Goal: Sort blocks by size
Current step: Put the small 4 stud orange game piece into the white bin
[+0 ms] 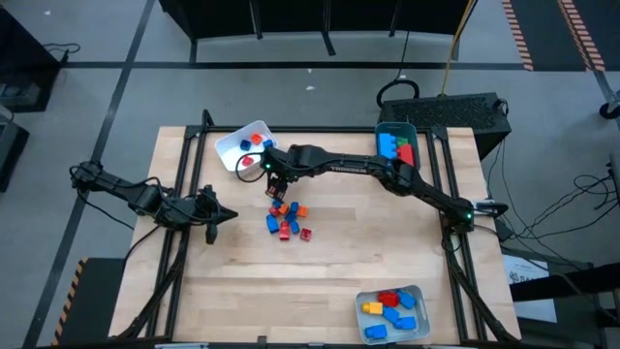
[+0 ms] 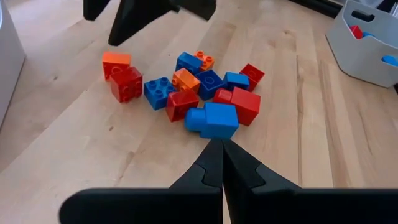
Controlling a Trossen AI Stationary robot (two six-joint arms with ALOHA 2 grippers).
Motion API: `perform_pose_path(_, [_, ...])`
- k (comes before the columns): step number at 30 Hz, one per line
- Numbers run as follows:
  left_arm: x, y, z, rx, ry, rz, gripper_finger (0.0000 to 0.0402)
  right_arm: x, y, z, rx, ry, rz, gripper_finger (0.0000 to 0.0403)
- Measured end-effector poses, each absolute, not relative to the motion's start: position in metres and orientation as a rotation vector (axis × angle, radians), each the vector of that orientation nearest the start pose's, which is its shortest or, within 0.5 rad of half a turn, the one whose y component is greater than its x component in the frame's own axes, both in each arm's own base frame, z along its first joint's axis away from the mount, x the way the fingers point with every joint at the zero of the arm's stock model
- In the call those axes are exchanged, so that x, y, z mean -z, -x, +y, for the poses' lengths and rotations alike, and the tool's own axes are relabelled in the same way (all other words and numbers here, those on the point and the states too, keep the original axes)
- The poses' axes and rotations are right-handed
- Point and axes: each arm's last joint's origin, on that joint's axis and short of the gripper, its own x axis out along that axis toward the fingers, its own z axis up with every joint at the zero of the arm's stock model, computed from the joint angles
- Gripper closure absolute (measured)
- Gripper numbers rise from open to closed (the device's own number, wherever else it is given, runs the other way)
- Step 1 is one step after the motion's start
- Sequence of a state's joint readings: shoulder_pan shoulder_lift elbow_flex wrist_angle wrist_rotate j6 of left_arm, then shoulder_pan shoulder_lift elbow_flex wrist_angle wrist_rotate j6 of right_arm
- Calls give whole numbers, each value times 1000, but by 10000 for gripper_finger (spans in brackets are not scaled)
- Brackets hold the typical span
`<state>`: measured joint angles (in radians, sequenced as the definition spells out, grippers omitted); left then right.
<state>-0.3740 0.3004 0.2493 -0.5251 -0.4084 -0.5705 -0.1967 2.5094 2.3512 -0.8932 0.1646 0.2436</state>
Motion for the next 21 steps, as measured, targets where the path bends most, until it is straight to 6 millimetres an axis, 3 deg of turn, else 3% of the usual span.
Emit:
perform_pose_path(16, [-177, -93, -24, -171, 338, 514, 400, -158, -526, -107, 487, -296, 1083, 195])
perform_pose_path(21, [-177, -93, -24, -171, 335, 516, 400, -157, -525, -108, 509, -332, 1080, 247])
